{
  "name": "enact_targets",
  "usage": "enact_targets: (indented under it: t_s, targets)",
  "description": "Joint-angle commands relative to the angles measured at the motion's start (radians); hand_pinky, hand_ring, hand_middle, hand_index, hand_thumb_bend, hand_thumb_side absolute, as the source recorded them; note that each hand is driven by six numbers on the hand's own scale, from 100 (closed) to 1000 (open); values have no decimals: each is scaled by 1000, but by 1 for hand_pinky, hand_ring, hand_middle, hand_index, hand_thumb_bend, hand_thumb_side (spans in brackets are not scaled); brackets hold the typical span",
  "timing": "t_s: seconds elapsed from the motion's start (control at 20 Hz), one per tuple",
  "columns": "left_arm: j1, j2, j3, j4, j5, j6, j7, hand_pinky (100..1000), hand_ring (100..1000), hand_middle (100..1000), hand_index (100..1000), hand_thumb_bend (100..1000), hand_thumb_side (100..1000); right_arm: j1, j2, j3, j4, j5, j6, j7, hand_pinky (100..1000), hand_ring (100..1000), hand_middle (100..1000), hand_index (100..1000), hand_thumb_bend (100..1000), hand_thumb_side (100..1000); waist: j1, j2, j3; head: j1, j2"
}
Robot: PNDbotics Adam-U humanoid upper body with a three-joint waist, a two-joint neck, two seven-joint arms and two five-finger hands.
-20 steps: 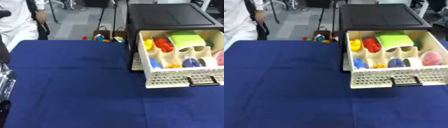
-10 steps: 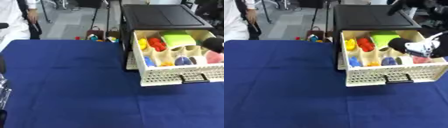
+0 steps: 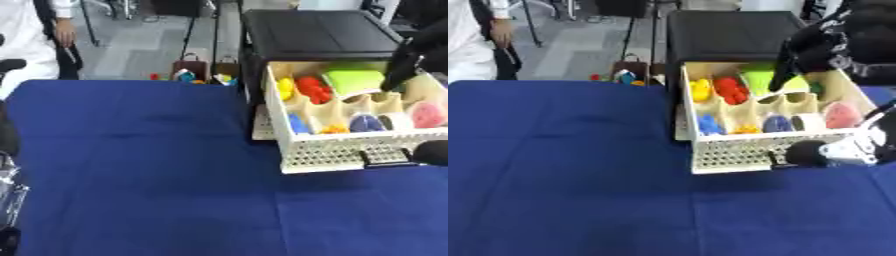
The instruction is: Pick up objects from table and place into drawer.
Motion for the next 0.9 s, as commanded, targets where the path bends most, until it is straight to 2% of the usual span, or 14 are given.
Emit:
enact_targets:
  t_s: [0.05,0.2,0.3,0.55,0.9]
  targets:
    - [-1,4,-1,-13,-7,6,-4,562,718,747,877,670,1000,-7,-39,-5,-9,-57,1,43,333,577,684,788,562,999,1,-8,-3,-1,-13]
    - [4,-6,-3,-13,-7,11,-7,560,717,746,875,669,1000,4,-50,-4,-9,-79,12,91,296,558,677,813,551,993,1,-6,-7,-1,-14]
    - [8,-13,-5,-13,-6,16,-8,557,716,745,872,667,1000,15,-56,-4,-9,-88,22,118,226,513,622,805,540,963,2,-3,-9,-1,-15]
    - [13,-26,-8,-13,-5,26,-13,555,716,745,870,665,1000,27,-53,-9,-9,-134,67,133,142,459,559,820,611,918,3,-1,-11,-2,-18]
    - [17,-47,-7,-13,-3,34,-13,553,715,745,870,662,1000,42,-33,6,-9,-199,184,170,100,417,506,832,657,861,10,1,-17,-3,-17]
